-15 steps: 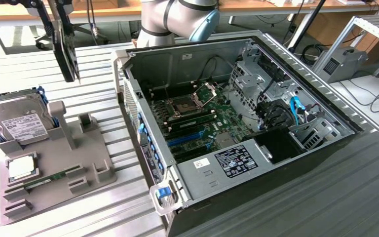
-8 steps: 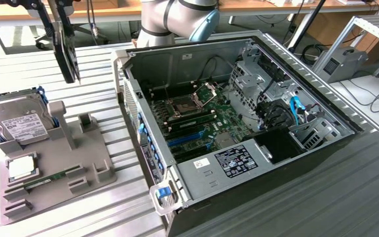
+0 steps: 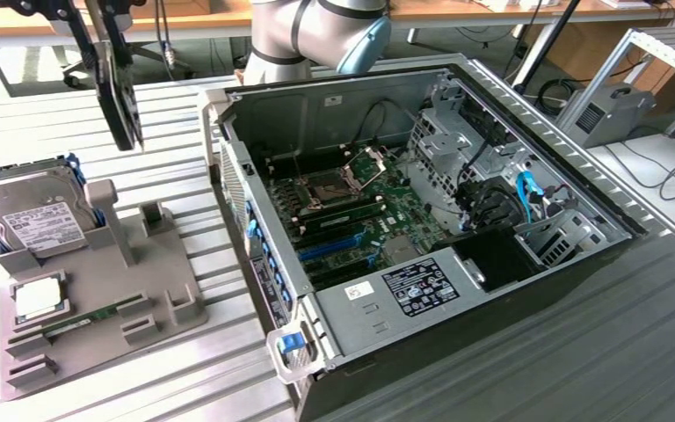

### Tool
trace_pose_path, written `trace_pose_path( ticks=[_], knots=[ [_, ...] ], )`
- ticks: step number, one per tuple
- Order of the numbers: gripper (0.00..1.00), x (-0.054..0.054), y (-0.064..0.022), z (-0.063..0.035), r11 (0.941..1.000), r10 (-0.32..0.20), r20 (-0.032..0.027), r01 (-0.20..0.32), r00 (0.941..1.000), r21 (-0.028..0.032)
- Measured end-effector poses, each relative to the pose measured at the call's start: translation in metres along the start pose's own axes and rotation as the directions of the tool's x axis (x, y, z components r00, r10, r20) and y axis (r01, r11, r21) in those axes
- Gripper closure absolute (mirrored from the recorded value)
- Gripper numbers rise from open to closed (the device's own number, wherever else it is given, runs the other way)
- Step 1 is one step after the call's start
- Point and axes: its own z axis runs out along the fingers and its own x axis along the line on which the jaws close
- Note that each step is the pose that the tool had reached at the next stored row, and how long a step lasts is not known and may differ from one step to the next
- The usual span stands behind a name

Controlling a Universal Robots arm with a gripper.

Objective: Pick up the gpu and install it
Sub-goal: 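Pick up the gpu and move the gpu toward the slot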

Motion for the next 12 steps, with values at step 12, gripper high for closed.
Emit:
trace_pose_path(
  ticks=[12],
  knots=[
    [0.74, 0.0003, 0.0001, 0.0045, 1.0000, 0.000, 0.0001, 0.000, 1.0000, 0.0000]
  ],
)
